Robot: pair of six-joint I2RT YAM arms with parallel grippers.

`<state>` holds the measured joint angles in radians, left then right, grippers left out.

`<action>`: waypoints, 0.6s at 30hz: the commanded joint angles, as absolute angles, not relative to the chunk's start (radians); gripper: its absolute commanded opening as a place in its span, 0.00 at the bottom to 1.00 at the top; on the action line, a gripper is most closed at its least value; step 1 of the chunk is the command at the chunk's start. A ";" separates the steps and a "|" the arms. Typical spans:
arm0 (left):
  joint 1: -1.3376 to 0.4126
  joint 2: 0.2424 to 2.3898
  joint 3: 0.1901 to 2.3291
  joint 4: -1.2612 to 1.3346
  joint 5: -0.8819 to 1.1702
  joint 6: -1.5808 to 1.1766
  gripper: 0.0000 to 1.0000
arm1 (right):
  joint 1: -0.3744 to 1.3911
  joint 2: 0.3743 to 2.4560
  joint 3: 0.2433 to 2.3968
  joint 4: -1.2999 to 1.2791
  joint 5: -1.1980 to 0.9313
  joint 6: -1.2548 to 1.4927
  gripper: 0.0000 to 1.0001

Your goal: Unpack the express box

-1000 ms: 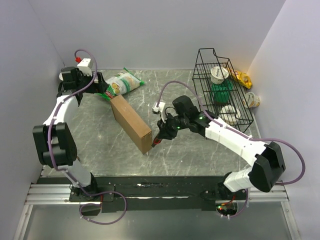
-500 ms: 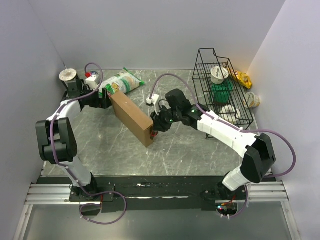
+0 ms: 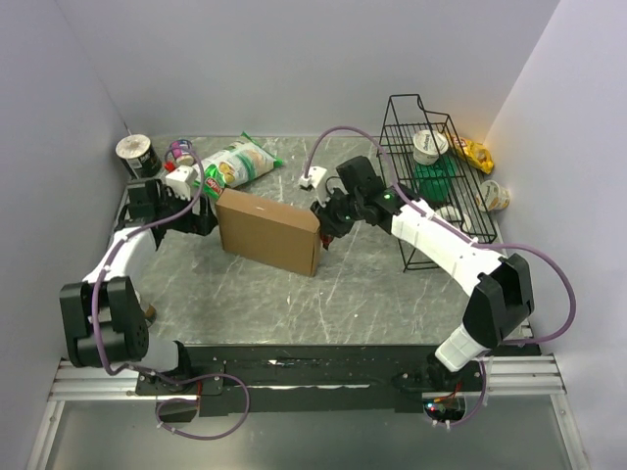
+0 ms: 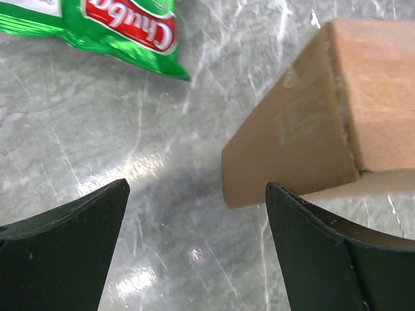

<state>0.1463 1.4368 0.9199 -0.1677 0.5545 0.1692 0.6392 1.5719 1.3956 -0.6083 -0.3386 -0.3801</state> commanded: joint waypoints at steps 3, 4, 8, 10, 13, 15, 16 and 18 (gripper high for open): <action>0.029 1.327 0.818 -0.308 0.805 0.176 0.93 | 0.657 1.611 1.450 -0.445 -0.382 -0.426 0.00; 0.022 1.315 0.796 -0.319 0.808 0.192 0.94 | 0.657 1.611 1.447 -0.443 -0.379 -0.426 0.00; 0.006 1.241 0.746 -0.370 0.837 0.235 0.93 | 0.658 1.612 1.437 -0.436 -0.359 -0.428 0.00; 0.008 1.214 0.727 -0.365 0.835 0.258 0.94 | 0.657 1.615 1.437 -0.433 -0.344 -0.433 0.00; 0.008 1.203 0.753 -0.414 0.833 0.326 0.95 | 0.653 1.629 1.453 -0.439 -0.327 -0.436 0.00; -0.015 1.209 0.797 -0.576 0.830 0.424 0.98 | 0.653 1.641 1.463 -0.452 -0.313 -0.440 0.00; -0.015 1.209 0.858 -0.668 0.827 0.568 0.99 | 0.649 1.644 1.463 -0.453 -0.308 -0.445 0.00; -0.015 1.210 0.923 -0.945 0.796 0.760 0.96 | 0.640 1.649 1.462 -0.459 -0.302 -0.445 0.00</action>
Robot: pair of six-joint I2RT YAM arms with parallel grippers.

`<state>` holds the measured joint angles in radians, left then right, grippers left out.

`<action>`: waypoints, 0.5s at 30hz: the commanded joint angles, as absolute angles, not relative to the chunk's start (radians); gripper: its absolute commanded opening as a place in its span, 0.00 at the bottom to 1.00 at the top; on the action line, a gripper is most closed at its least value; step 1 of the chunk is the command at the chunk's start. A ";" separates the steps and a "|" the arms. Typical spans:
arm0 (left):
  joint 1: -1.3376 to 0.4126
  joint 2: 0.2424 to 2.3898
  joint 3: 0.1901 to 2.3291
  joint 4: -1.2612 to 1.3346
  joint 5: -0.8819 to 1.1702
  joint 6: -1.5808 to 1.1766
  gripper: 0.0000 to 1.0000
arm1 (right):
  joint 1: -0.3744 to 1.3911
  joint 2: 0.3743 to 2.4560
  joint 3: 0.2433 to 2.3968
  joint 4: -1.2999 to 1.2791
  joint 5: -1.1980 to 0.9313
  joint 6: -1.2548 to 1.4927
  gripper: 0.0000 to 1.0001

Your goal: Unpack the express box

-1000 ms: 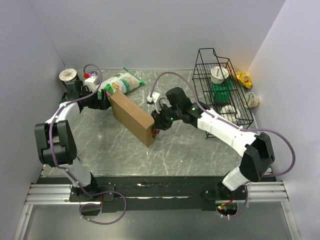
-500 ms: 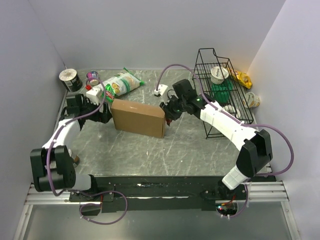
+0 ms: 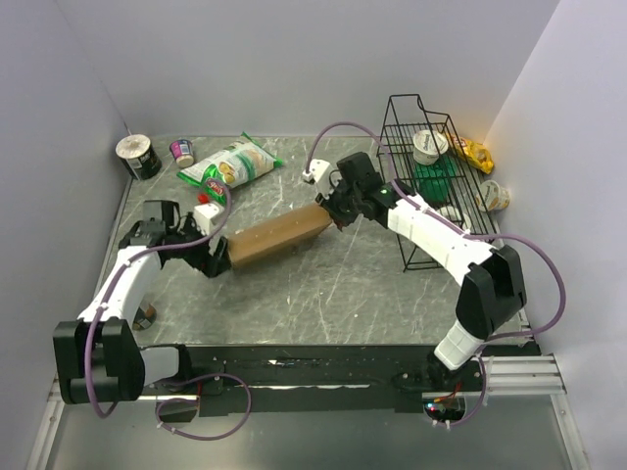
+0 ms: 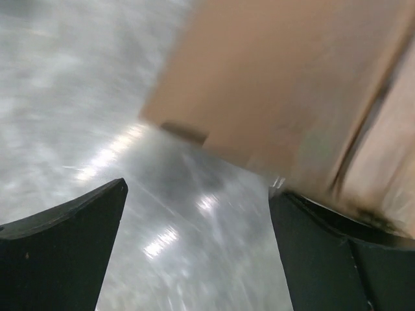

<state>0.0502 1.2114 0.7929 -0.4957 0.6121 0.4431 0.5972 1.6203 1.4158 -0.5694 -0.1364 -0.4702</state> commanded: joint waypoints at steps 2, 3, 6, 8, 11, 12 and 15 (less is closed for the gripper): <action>-0.012 1.188 0.997 -1.028 0.752 0.934 0.97 | 0.630 1.648 1.460 -0.457 -0.296 -0.446 0.00; -0.008 1.174 1.012 -1.035 0.740 0.945 0.96 | 0.627 1.647 1.460 -0.456 -0.292 -0.446 0.00; -0.003 1.115 1.026 -0.918 0.750 0.884 0.96 | 0.618 1.654 1.471 -0.440 -0.296 -0.437 0.00; -0.003 1.114 1.017 -0.810 0.784 0.796 0.96 | 0.617 1.664 1.483 -0.430 -0.307 -0.426 0.00; -0.024 1.184 1.031 -0.785 0.833 0.710 0.96 | 0.618 1.678 1.514 -0.426 -0.324 -0.408 0.00; -0.032 1.202 1.054 -0.796 0.841 0.698 0.96 | 0.617 1.681 1.517 -0.426 -0.327 -0.407 0.00; -0.032 1.230 1.059 -0.792 0.848 0.654 0.97 | 0.615 1.686 1.514 -0.407 -0.336 -0.405 0.00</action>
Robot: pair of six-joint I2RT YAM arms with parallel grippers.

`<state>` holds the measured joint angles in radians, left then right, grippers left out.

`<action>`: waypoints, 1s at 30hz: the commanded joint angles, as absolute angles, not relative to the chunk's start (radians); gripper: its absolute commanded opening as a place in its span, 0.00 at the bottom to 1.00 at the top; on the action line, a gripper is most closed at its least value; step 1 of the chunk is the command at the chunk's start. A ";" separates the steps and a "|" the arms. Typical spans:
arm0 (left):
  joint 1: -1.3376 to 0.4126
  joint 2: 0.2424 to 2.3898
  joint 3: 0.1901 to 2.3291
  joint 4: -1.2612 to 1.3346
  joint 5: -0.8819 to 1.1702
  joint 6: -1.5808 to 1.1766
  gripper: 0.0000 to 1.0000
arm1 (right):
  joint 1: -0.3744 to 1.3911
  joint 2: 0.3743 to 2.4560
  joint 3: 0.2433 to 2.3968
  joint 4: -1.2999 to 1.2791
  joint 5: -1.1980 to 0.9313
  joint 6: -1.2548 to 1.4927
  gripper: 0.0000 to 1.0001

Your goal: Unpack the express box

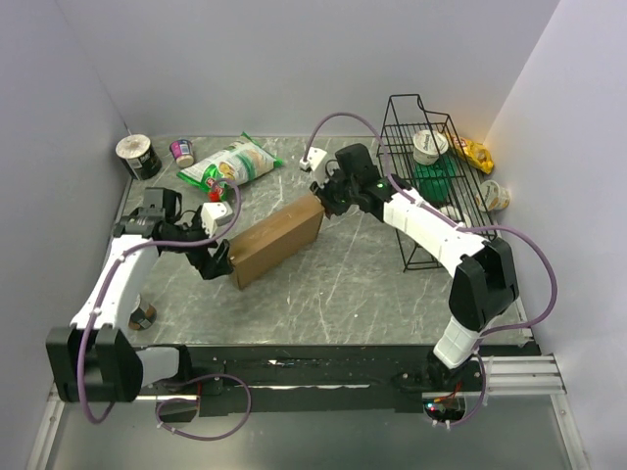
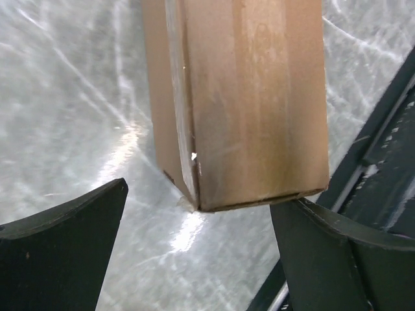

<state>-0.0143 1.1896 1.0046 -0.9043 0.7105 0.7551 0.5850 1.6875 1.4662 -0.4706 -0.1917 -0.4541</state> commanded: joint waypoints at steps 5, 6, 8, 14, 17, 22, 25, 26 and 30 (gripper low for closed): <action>-0.032 1.236 1.032 -0.788 0.821 0.653 0.96 | 0.617 1.710 1.539 -0.376 -0.351 -0.393 0.00; -0.032 1.236 1.025 -0.788 0.816 0.655 0.96 | 0.618 1.712 1.540 -0.368 -0.351 -0.394 0.00; -0.032 1.232 1.020 -0.787 0.818 0.658 0.96 | 0.618 1.712 1.542 -0.370 -0.348 -0.393 0.00; -0.032 1.216 1.022 -0.801 0.769 0.658 0.96 | 0.617 1.706 1.520 -0.373 -0.315 -0.377 0.00; -0.032 1.216 1.032 -0.902 0.749 0.747 0.96 | 0.598 1.716 1.531 -0.370 -0.298 -0.328 0.00; -0.020 1.151 1.009 -1.008 0.732 0.839 0.96 | 0.584 1.753 1.560 -0.373 -0.293 -0.293 0.00; -0.020 1.053 0.945 -0.930 0.715 0.789 0.97 | 0.583 1.756 1.569 -0.371 -0.290 -0.287 0.00; -0.020 1.028 0.915 -0.873 0.701 0.773 0.96 | 0.581 1.756 1.571 -0.373 -0.290 -0.285 0.00; -0.021 0.977 0.874 -0.781 0.634 0.686 0.96 | 0.580 1.752 1.571 -0.383 -0.304 -0.291 0.00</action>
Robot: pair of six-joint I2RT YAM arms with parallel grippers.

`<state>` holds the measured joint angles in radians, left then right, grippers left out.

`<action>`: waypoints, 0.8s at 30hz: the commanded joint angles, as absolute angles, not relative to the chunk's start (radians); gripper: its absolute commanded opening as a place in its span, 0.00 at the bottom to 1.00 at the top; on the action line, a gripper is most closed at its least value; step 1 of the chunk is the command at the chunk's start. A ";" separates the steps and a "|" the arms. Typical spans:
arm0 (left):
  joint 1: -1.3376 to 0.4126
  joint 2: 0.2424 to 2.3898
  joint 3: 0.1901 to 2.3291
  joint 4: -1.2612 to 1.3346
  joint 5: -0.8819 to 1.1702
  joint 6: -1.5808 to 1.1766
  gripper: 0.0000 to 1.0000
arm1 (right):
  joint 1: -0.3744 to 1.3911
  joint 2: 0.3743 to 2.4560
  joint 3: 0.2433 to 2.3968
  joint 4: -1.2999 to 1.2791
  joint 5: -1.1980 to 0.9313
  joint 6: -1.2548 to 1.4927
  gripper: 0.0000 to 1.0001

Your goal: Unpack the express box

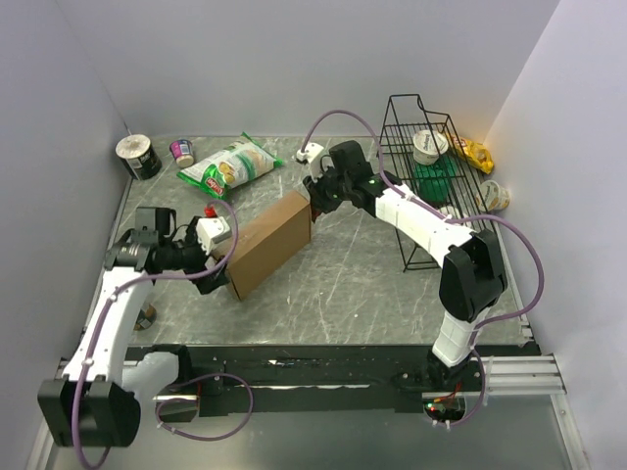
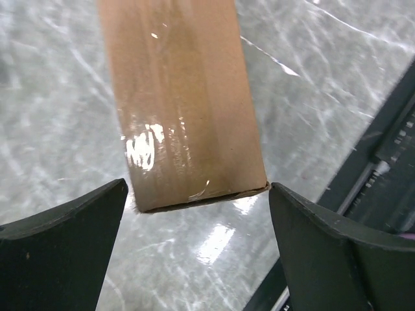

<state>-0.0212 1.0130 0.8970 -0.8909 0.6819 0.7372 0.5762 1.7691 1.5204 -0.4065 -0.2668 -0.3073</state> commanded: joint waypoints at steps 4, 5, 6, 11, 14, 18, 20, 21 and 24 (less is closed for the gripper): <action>-0.020 1.011 0.884 -0.837 0.637 0.719 0.96 | 0.583 1.744 1.552 -0.390 -0.301 -0.302 0.00; -0.020 1.006 0.884 -0.839 0.647 0.721 0.96 | 0.581 1.741 1.549 -0.390 -0.298 -0.304 0.00; -0.020 1.000 0.884 -0.830 0.667 0.712 0.96 | 0.578 1.737 1.546 -0.390 -0.295 -0.305 0.00; -0.021 0.957 0.891 -0.798 0.710 0.634 0.97 | 0.558 1.717 1.532 -0.388 -0.239 -0.292 0.00; -0.040 0.974 0.893 -0.752 0.738 0.586 0.97 | 0.537 1.698 1.534 -0.402 -0.186 -0.282 0.00; -0.092 1.026 0.893 -0.646 0.712 0.534 0.96 | 0.508 1.678 1.548 -0.433 -0.173 -0.281 0.00; -0.110 1.055 0.899 -0.589 0.686 0.516 0.97 | 0.499 1.674 1.566 -0.451 -0.144 -0.282 0.00; -0.113 1.081 0.903 -0.578 0.683 0.511 0.96 | 0.485 1.667 1.578 -0.456 -0.127 -0.278 0.00; -0.118 1.106 0.934 -0.575 0.687 0.526 0.99 | 0.456 1.631 1.621 -0.462 -0.080 -0.258 0.00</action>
